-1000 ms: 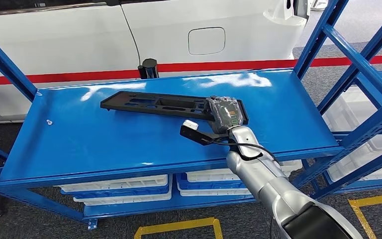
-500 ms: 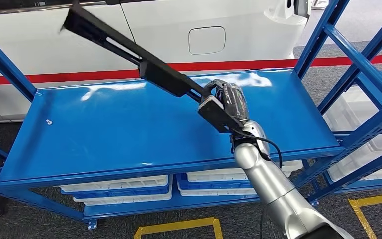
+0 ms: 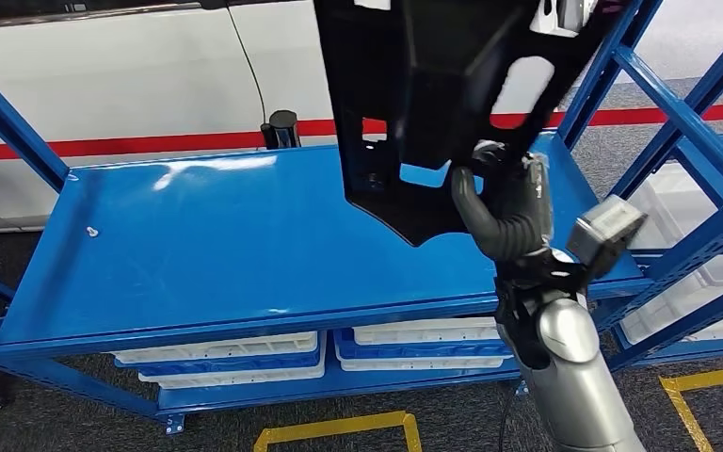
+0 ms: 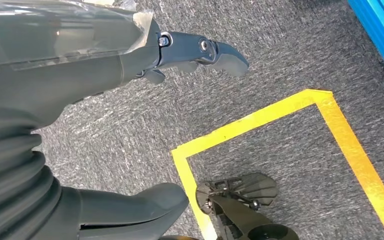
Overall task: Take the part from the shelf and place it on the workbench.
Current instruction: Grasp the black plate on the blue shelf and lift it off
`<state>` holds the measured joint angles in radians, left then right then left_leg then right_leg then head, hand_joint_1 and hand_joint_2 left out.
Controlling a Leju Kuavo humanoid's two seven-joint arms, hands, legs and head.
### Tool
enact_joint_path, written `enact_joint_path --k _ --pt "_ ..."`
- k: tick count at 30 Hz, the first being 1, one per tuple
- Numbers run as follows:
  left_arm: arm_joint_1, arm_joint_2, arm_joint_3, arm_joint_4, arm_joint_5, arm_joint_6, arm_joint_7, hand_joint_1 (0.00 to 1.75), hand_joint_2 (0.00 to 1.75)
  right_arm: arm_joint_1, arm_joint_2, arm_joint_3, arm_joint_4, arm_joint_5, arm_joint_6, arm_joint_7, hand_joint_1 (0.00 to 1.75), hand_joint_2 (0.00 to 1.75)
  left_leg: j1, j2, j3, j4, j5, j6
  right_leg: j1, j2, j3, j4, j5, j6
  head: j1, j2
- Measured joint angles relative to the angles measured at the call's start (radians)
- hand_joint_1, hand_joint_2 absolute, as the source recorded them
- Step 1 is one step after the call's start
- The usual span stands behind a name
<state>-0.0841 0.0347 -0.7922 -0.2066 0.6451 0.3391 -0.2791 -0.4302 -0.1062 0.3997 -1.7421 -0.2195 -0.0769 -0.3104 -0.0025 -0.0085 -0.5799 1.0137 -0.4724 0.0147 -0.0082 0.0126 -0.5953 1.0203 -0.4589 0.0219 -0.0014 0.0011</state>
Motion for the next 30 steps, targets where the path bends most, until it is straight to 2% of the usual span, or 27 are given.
enact_joint_path --k 7,15,18,22,24,26,27,28,29,30 --pt "0.009 0.000 0.020 0.002 0.018 0.000 -0.016 0.00 1.75 0.152 -0.071 -0.057 -0.200 -0.010 0.016 -0.080 1.75 1.75 -0.001 0.000 0.000 0.000 -0.003 0.001 -0.001 0.000 0.000 0.000 -0.001 -0.001 0.000 0.000" --pt "0.014 0.000 0.029 0.006 0.025 -0.004 -0.017 0.00 1.75 0.276 -0.088 -0.077 -0.304 0.027 0.015 -0.099 1.75 1.75 -0.005 0.000 0.001 0.002 -0.007 0.006 -0.006 0.000 0.002 -0.001 -0.003 0.003 0.000 0.000" --pt "0.014 0.000 0.031 0.006 0.025 -0.004 -0.017 0.00 1.75 0.291 -0.090 -0.078 -0.316 0.027 0.014 -0.099 1.75 1.75 -0.009 0.000 0.002 0.004 -0.010 0.012 -0.010 0.000 0.004 -0.001 -0.004 0.007 0.000 0.000" --pt "0.013 0.001 0.033 0.007 0.024 -0.004 -0.020 0.00 1.75 0.300 -0.094 -0.083 -0.325 0.026 0.015 -0.095 1.75 1.75 -0.010 0.003 0.010 -0.005 0.003 0.029 -0.011 0.000 0.006 -0.001 -0.003 0.018 -0.001 0.000" --pt "0.012 0.000 0.035 0.007 0.023 -0.004 -0.024 0.00 1.75 0.304 -0.098 -0.086 -0.327 0.022 0.020 -0.094 1.75 1.75 -0.002 0.007 0.018 -0.022 0.014 0.039 -0.008 -0.001 -0.013 0.044 -0.034 0.016 0.003 0.000" --pt "0.012 0.000 0.037 0.007 0.022 -0.003 -0.026 0.00 1.75 0.309 -0.102 -0.088 -0.327 0.011 0.033 -0.093 1.75 1.75 0.002 0.010 0.018 -0.027 0.018 0.042 -0.009 -0.002 -0.063 0.162 -0.092 0.010 0.006 0.000" --pt "0.012 0.000 0.037 0.007 0.022 -0.002 -0.026 0.00 1.75 0.311 -0.105 -0.087 -0.326 0.002 0.042 -0.092 1.75 1.75 0.002 0.011 0.017 -0.027 0.019 0.041 -0.011 -0.002 -0.088 0.224 -0.114 0.011 0.007 0.000" --pt "0.012 0.000 0.038 0.007 0.022 -0.001 -0.027 0.00 1.75 0.313 -0.108 -0.087 -0.325 -0.012 0.056 -0.088 1.75 1.75 0.003 0.011 0.016 -0.027 0.020 0.040 -0.014 -0.002 -0.101 0.260 -0.124 0.016 0.007 0.000" --pt "0.012 -0.001 0.038 0.007 0.023 -0.001 -0.028 0.00 1.75 0.313 -0.111 -0.086 -0.324 -0.028 0.072 -0.081 1.75 1.75 0.005 0.012 0.015 -0.026 0.021 0.038 -0.017 -0.003 -0.095 0.257 -0.118 0.026 0.007 0.000" --pt "0.012 -0.002 0.039 0.007 0.023 -0.001 -0.028 0.00 1.75 0.311 -0.114 -0.084 -0.322 -0.043 0.089 -0.073 1.75 1.75 0.007 0.011 0.014 -0.026 0.021 0.035 -0.021 -0.005 -0.070 0.217 -0.098 0.038 0.007 0.000"
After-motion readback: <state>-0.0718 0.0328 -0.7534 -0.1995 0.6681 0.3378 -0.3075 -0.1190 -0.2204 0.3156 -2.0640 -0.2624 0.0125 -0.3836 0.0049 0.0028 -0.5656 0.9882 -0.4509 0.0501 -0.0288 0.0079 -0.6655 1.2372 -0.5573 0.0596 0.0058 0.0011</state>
